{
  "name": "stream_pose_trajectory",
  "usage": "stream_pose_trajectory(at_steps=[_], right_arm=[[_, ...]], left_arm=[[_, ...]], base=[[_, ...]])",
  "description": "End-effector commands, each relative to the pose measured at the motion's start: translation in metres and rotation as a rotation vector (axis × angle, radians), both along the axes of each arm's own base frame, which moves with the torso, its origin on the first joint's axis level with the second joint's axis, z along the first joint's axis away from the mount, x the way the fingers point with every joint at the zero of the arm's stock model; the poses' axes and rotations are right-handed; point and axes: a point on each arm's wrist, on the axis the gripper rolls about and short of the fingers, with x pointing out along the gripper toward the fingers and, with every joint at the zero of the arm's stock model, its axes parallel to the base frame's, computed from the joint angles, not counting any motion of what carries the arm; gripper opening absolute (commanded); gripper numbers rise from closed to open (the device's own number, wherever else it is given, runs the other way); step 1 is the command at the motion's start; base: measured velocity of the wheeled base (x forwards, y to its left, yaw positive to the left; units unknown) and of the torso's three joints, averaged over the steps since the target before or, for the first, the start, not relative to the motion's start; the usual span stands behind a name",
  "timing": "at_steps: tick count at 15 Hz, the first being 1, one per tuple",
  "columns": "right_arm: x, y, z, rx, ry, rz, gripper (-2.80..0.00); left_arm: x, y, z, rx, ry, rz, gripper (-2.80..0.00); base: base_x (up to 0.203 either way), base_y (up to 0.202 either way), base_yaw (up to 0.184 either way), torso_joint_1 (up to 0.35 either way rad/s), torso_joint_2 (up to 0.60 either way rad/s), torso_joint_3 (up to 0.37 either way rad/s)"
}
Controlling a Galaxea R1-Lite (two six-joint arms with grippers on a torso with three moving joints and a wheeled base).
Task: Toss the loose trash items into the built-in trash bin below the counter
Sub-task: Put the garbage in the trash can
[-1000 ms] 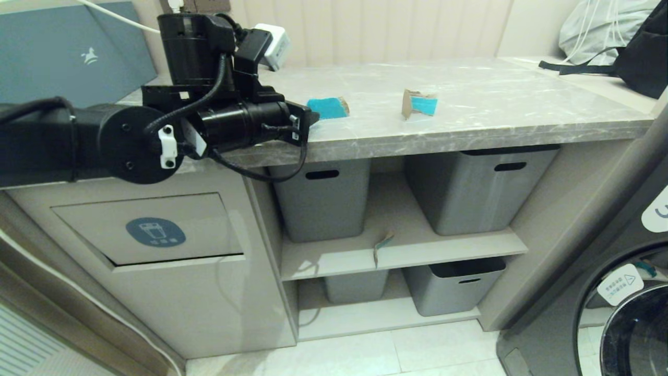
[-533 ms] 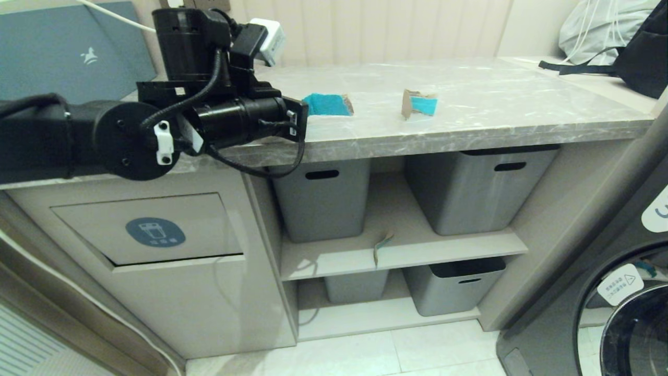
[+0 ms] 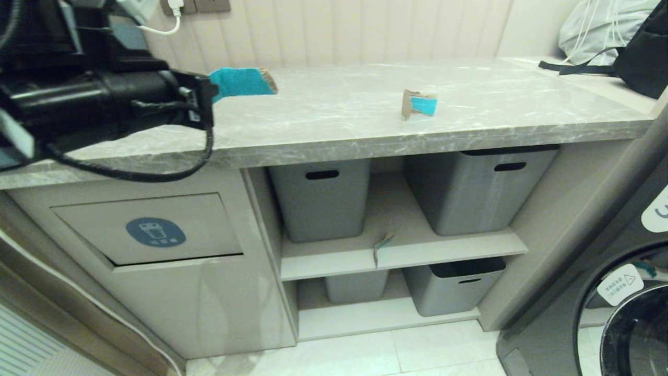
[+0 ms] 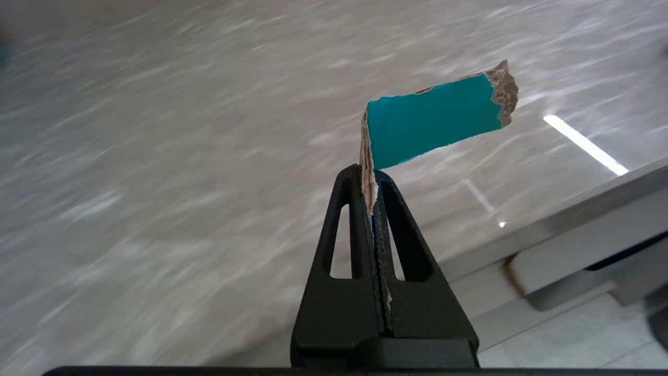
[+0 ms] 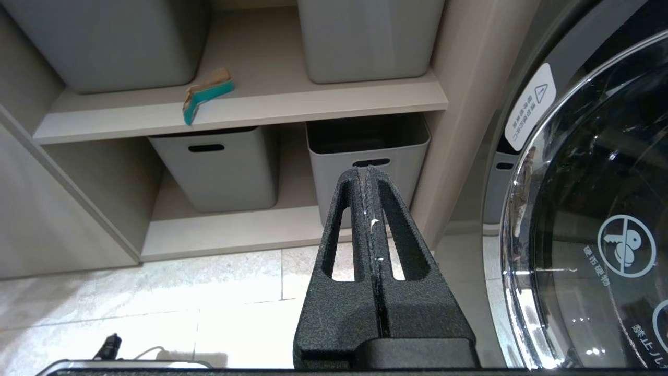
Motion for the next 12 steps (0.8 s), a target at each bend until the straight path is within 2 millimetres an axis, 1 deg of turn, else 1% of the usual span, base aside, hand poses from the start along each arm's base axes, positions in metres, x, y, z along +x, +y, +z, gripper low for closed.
stream_pose_trajectory(at_steps=[1, 2, 4, 6, 7, 9, 12], right_arm=[[0.000, 0.000, 0.000, 0.000, 0.000, 0.000, -2.80], [0.000, 0.000, 0.000, 0.000, 0.000, 0.000, -2.80], [0.000, 0.000, 0.000, 0.000, 0.000, 0.000, -2.80], [0.000, 0.000, 0.000, 0.000, 0.000, 0.000, -2.80], [0.000, 0.000, 0.000, 0.000, 0.000, 0.000, -2.80], [0.000, 0.000, 0.000, 0.000, 0.000, -0.001, -2.80], [0.000, 0.000, 0.000, 0.000, 0.000, 0.000, -2.80]], left_arm=[[-0.048, 0.039, 0.013, -0.027, -0.060, 0.078, -2.80], [-0.064, 0.056, 0.006, -0.019, -0.039, 0.138, -2.80], [-0.095, 0.078, -0.007, -0.020, -0.021, 0.196, -2.80], [-0.126, 0.089, -0.016, -0.026, -0.045, 0.164, -2.80], [-0.139, 0.093, -0.027, -0.021, -0.042, 0.151, -2.80], [-0.154, 0.101, -0.058, -0.007, 0.008, 0.183, -2.80], [-0.165, 0.112, -0.105, 0.003, 0.113, 0.321, -2.80]], base=[[0.000, 0.000, 0.000, 0.000, 0.00, 0.000], [0.000, 0.000, 0.000, 0.000, 0.00, 0.000], [0.000, 0.000, 0.000, 0.000, 0.00, 0.000], [0.000, 0.000, 0.000, 0.000, 0.00, 0.000], [0.000, 0.000, 0.000, 0.000, 0.00, 0.000], [0.000, 0.000, 0.000, 0.000, 0.00, 0.000], [0.000, 0.000, 0.000, 0.000, 0.00, 0.000]])
